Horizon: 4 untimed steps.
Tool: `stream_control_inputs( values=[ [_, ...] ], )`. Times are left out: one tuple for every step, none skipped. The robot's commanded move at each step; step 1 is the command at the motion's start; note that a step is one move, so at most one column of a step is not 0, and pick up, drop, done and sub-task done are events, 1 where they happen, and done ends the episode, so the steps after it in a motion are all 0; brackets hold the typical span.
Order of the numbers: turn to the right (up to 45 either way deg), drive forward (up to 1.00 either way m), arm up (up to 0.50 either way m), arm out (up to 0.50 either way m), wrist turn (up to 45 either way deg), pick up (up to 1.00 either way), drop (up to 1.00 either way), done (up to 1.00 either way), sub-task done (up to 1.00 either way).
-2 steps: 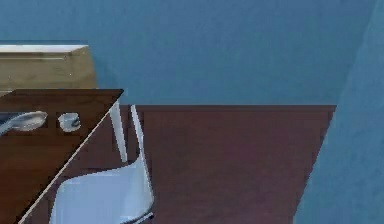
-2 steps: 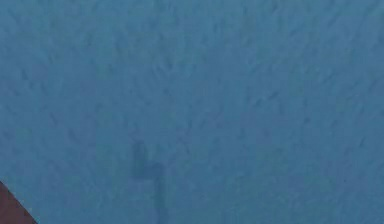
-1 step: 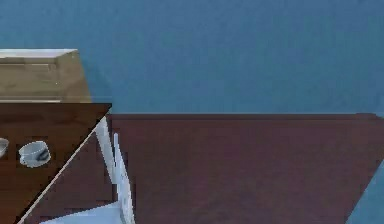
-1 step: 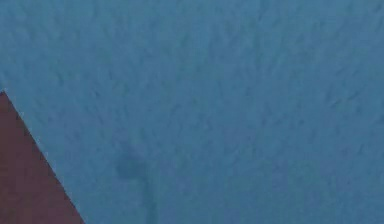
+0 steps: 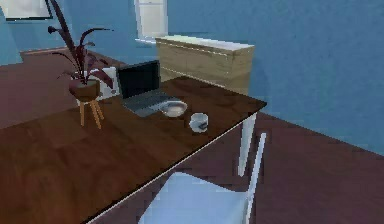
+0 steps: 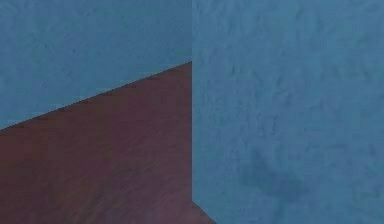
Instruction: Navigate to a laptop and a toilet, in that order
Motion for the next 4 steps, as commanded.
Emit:
stream_control_inputs(
  values=[
    [-9.0, 0.0, 0.0, 0.0, 0.0, 0.0, 0.0, 0.0, 0.0],
    [0.0, 0.0, 0.0, 0.0, 0.0, 0.0, 0.0, 0.0, 1.0],
    [-45.0, 0.0, 0.0, 0.0, 0.0, 0.0, 0.0, 0.0, 0.0],
    [-45.0, 0.0, 0.0, 0.0, 0.0, 0.0, 0.0, 0.0, 0.0]
  ],
)
